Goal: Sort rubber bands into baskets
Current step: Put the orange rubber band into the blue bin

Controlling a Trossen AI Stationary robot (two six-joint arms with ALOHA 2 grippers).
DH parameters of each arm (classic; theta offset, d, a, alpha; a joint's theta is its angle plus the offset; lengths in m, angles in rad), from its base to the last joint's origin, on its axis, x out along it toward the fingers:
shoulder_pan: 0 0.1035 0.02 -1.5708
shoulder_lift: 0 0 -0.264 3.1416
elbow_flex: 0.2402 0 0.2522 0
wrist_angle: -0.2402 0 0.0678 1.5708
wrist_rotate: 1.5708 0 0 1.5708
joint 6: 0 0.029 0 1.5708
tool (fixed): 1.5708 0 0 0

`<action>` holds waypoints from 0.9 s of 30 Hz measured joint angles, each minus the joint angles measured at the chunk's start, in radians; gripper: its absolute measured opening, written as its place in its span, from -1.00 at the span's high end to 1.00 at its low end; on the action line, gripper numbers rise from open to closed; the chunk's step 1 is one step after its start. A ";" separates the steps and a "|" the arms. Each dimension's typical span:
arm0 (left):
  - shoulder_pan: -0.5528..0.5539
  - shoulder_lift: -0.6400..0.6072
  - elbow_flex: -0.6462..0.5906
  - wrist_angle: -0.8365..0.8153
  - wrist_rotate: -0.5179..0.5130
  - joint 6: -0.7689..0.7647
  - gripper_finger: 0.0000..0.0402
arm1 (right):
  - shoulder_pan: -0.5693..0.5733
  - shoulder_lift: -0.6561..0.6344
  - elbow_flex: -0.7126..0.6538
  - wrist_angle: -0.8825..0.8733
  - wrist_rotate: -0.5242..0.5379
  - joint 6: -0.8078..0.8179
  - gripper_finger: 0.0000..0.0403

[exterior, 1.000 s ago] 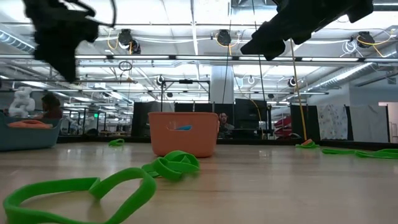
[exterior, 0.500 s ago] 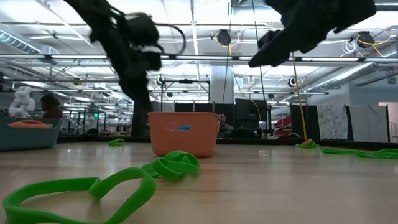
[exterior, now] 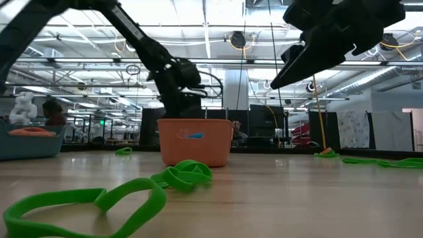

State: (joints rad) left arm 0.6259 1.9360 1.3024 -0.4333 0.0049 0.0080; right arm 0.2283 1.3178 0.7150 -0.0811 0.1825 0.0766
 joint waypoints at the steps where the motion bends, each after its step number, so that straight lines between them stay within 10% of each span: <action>1: 0.008 0.025 0.023 -0.008 0.012 -0.001 0.42 | 0.000 0.000 -0.002 0.000 0.000 0.006 -0.04; 17: 0.016 0.162 0.112 -0.068 0.082 0.007 0.43 | 0.000 0.000 -0.046 0.036 0.003 0.016 -0.04; 27: 0.000 0.160 0.111 -0.091 0.069 0.032 0.96 | 0.000 0.000 -0.046 0.057 0.003 -0.009 -0.04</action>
State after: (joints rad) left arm 0.6256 2.0965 1.4130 -0.5247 0.0741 0.0403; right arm 0.2279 1.3178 0.6693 -0.0238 0.1860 0.0678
